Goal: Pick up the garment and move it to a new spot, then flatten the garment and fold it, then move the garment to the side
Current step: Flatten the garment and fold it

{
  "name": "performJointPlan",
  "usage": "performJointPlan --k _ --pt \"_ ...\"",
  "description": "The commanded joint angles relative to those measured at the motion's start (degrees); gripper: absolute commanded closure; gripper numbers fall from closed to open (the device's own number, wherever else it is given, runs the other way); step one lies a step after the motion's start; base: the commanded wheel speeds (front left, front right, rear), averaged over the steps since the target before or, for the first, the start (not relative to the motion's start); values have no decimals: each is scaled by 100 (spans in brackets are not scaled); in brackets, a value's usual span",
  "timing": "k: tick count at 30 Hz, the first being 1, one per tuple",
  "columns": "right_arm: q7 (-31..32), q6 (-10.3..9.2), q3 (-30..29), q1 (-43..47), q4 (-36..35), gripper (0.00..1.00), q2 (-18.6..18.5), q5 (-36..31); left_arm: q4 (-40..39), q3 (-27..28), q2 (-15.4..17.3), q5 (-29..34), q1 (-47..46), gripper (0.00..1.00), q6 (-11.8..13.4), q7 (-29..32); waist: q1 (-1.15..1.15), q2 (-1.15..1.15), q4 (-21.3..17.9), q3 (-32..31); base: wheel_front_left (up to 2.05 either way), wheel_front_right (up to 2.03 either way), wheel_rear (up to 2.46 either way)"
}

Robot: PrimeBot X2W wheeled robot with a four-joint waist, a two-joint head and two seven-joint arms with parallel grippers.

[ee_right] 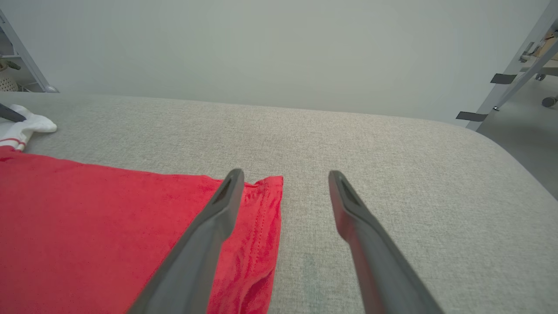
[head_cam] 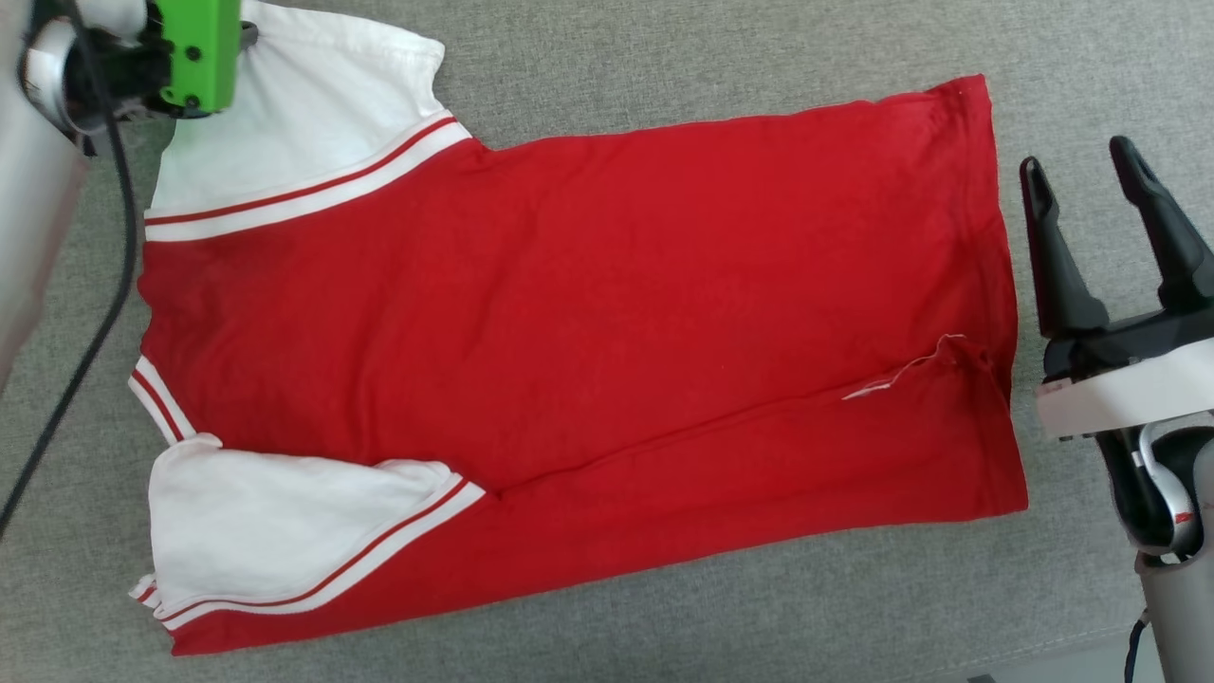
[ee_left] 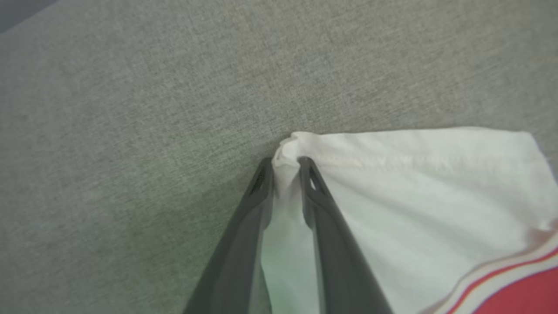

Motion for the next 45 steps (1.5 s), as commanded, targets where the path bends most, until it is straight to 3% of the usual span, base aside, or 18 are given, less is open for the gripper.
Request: performJointPlan --k 1,7,11,22,28,32,43,44,45 --pt "-87 -5 -58 -166 -18 0 -25 28 38 -186 -98 -52 353 100 -19 -65 0 0 77 -97 0 0 0" --pt "91 -5 -235 -505 -98 0 -349 15 -356 -362 -76 -78 385 100 -21 -877 0 0 357 -477 0 0 0" --pt "749 -5 -133 -907 -88 0 -674 192 -645 -516 -57 -113 504 100 -21 -1385 0 0 555 -752 0 0 0" --pt "4097 -5 857 -2017 819 0 -1970 1687 -1374 -766 9 -49 1010 100 -21 -2485 0 0 1084 -1123 0 0 0" --pt "5335 -5 1394 -2390 1460 0 -2296 2201 -1738 -804 -13 53 1122 100 64 -2706 0 0 1298 -955 0 0 0" --pt "5639 -5 1645 -2630 1886 0 -2255 2335 -1943 -802 -39 123 1116 100 144 -2823 0 0 1426 -803 0 0 0" --pt "5449 -5 2657 -2672 2933 0 -1906 2499 -2054 -799 -102 174 1108 100 222 -2999 0 0 1538 -607 0 0 0" --pt "5350 -5 2743 -2669 2959 60 -1908 2540 -2030 -800 -98 167 1124 100 220 -3012 0 0 1522 -629 0 0 0" --pt "5207 -5 2796 -2682 2957 100 -1920 2552 -2012 -798 -89 164 1134 100 220 -3026 0 0 1508 -647 0 0 0"
